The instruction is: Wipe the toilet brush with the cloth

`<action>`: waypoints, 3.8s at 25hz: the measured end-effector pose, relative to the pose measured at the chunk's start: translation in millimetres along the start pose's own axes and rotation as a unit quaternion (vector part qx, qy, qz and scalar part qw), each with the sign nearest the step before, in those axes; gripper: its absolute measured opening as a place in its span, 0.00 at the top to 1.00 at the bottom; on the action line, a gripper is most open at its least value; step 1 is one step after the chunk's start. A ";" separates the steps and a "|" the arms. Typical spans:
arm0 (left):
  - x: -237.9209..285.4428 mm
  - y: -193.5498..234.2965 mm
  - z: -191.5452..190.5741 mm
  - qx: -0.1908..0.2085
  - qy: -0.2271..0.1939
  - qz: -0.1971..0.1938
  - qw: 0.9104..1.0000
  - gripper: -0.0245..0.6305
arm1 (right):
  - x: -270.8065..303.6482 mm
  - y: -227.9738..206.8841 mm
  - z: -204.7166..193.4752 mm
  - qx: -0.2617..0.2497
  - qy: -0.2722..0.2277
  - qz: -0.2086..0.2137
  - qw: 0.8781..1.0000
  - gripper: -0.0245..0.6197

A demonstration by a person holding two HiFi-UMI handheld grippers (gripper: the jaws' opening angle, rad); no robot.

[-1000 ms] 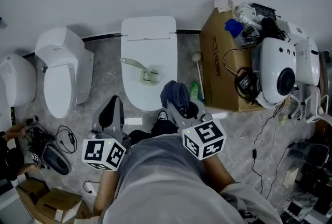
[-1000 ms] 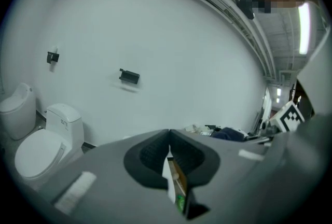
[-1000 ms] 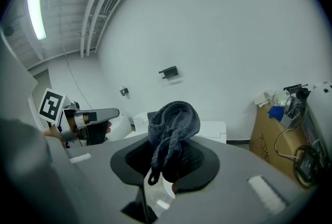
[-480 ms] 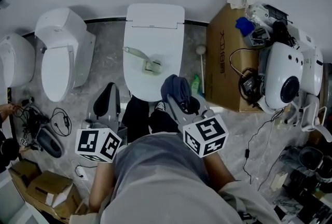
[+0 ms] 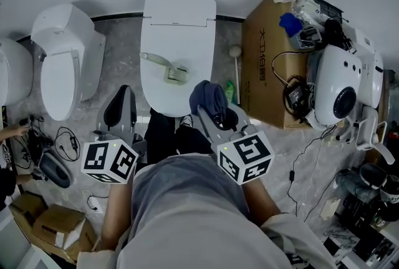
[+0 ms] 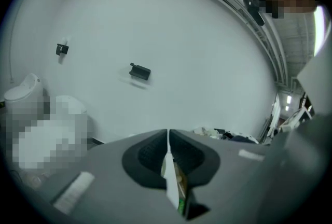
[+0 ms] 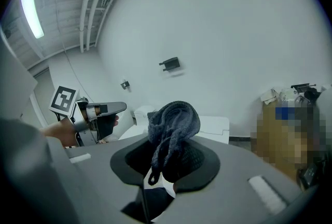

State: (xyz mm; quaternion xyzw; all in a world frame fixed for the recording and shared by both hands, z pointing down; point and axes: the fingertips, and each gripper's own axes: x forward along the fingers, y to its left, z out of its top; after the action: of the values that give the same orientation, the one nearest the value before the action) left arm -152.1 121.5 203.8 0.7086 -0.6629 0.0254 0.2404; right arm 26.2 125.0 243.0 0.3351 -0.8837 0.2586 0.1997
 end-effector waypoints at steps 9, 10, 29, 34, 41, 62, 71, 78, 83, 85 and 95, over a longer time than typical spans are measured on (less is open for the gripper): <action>44.0 17.2 1.0 -0.013 0.030 -0.005 0.999 0.96 | 30.8 -10.0 15.0 0.012 0.010 -0.002 1.000 0.81; 49.1 18.6 0.4 -0.014 0.033 -0.006 0.999 0.96 | 34.5 -12.3 15.6 0.014 0.011 -0.003 1.000 0.81; 136.1 50.8 -37.1 -0.061 0.126 -0.067 0.988 0.96 | 118.4 -24.9 47.9 0.053 0.044 -0.042 0.997 0.81; 149.8 56.5 -45.9 -0.067 0.153 -0.094 0.981 0.96 | 145.2 -19.9 59.4 0.058 0.050 -0.052 0.996 0.81; 154.8 62.6 -50.8 -0.095 0.157 -0.116 0.976 0.96 | 167.7 -6.6 65.7 0.062 0.052 -0.045 0.996 0.81; 123.1 32.6 -62.7 -0.081 0.057 -0.025 0.995 0.96 | 160.0 -7.7 19.8 0.038 0.050 0.078 0.995 0.81; 119.6 31.2 -65.2 -0.085 0.045 -0.013 0.995 0.96 | 163.7 -19.7 9.4 0.044 0.063 0.087 0.993 0.81; 118.1 36.4 -65.7 -0.082 0.043 -0.005 0.996 0.96 | 167.2 -23.4 1.3 0.051 0.070 0.088 0.992 0.81; 117.3 38.5 -66.3 -0.081 0.044 -0.002 0.996 0.96 | 168.0 -27.0 -4.6 0.055 0.076 0.085 0.992 0.81; 117.5 39.4 -66.7 -0.081 0.044 -0.001 0.996 0.96 | 168.6 -29.2 -7.5 0.057 0.078 0.083 0.992 0.81; 116.7 43.9 -65.0 -0.083 0.047 -0.003 0.995 0.96 | 170.8 -37.2 -21.3 0.073 0.096 0.081 0.989 0.81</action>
State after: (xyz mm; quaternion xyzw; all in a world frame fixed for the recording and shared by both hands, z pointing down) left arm -161.5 37.4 316.1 0.6861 -0.6488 0.0027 0.3291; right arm -62.9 30.2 361.7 0.2500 -0.8636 0.3683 0.2368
